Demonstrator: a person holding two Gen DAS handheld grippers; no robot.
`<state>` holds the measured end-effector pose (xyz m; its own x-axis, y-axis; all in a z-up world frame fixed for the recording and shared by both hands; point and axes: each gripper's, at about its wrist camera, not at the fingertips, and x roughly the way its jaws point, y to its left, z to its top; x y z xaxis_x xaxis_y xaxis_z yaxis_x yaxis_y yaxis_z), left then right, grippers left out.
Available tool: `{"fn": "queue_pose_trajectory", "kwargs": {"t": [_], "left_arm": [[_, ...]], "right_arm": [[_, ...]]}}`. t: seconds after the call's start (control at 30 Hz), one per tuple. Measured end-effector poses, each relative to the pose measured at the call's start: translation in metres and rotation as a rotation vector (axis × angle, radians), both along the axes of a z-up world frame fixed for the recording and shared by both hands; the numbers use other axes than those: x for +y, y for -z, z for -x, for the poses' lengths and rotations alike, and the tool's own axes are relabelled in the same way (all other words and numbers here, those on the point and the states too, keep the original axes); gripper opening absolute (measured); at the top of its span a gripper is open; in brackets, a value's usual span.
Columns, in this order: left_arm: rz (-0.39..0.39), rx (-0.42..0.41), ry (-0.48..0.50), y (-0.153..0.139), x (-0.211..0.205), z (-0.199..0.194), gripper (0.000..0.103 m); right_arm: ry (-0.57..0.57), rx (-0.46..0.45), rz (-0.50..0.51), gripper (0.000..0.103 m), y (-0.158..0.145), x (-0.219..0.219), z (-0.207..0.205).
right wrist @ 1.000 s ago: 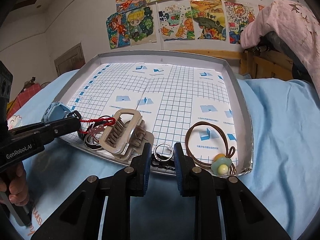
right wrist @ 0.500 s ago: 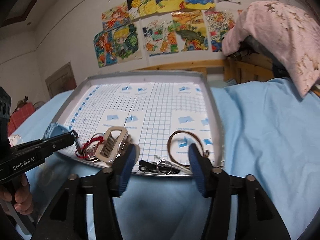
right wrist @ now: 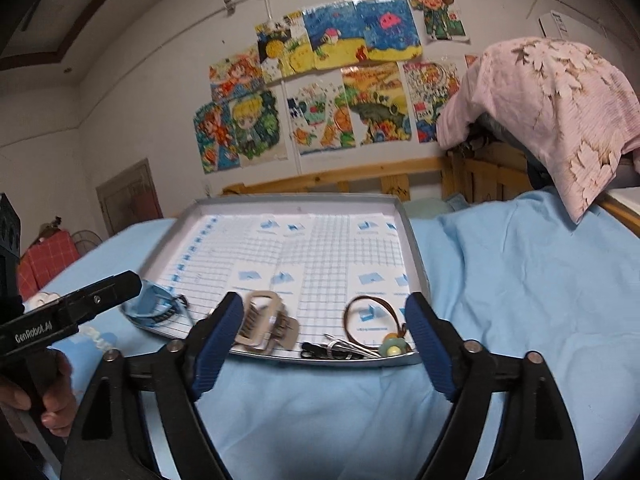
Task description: Organize jewelry
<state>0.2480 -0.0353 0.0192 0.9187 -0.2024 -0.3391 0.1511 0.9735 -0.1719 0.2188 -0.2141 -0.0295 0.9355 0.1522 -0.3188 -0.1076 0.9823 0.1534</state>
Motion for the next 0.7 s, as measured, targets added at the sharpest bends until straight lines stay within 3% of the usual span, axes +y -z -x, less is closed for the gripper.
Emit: {"fn": "queue_pose_trajectory", "kwargs": {"t": [0.1, 0.2, 0.7], "left_arm": [[0.007, -0.044, -0.027, -0.008, 0.008, 0.020, 0.103], [0.014, -0.091, -0.053, -0.016, 0.015, 0.041, 0.103], [-0.018, -0.183, -0.120, -0.040, 0.037, 0.136, 0.103]], "right_arm": [[-0.012, -0.046, 0.001, 0.087, -0.012, 0.006, 0.018], [-0.027, -0.091, -0.008, 0.098, -0.022, 0.011, 0.039], [-0.082, -0.218, 0.047, 0.102, -0.052, 0.041, 0.136]]}}
